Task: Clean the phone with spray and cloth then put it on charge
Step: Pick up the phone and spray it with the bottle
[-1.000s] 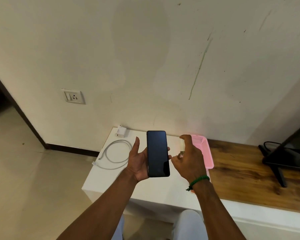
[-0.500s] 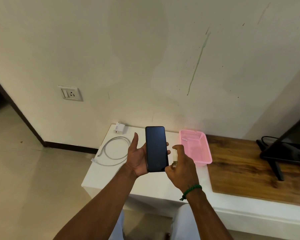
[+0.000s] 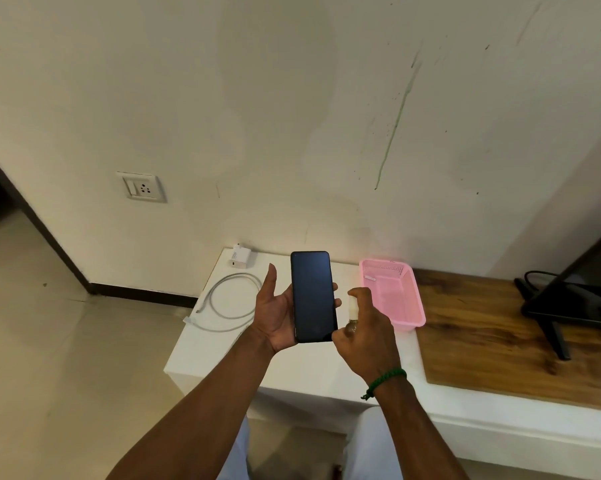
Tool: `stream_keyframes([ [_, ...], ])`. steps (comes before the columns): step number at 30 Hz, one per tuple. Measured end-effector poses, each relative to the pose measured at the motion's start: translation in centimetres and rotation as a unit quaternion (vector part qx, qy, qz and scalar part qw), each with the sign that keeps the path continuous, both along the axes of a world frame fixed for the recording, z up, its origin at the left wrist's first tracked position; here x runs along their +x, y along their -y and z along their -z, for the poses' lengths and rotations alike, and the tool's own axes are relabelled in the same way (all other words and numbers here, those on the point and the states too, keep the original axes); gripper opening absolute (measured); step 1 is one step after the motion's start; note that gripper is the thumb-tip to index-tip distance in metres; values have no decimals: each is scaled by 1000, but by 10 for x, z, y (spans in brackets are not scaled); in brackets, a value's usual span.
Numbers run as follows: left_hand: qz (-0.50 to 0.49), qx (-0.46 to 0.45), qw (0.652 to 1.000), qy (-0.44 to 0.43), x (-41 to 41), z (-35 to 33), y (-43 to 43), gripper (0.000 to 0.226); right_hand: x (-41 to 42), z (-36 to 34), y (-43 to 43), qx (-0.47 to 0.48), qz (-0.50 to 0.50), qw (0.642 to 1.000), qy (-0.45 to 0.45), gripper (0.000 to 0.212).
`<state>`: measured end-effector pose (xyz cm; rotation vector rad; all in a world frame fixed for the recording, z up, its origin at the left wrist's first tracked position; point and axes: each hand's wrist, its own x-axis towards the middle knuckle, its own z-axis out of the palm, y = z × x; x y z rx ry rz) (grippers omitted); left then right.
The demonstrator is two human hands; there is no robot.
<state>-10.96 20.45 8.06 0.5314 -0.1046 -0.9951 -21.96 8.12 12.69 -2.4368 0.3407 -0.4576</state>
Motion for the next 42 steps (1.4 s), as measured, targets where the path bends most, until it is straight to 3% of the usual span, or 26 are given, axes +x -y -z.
stream_keyframes([
  [10,-23,15,1000,-13,1,-1,2,93,-2,-15,-8,-21,-32,998,45,53],
  [25,-12,4,1000,-16,1,0,0,101,-5,13,-33,-38,-47,998,-30,55],
  [42,-32,32,999,-4,-1,-5,-2,99,-2,14,-20,-29,-18,999,-29,50],
])
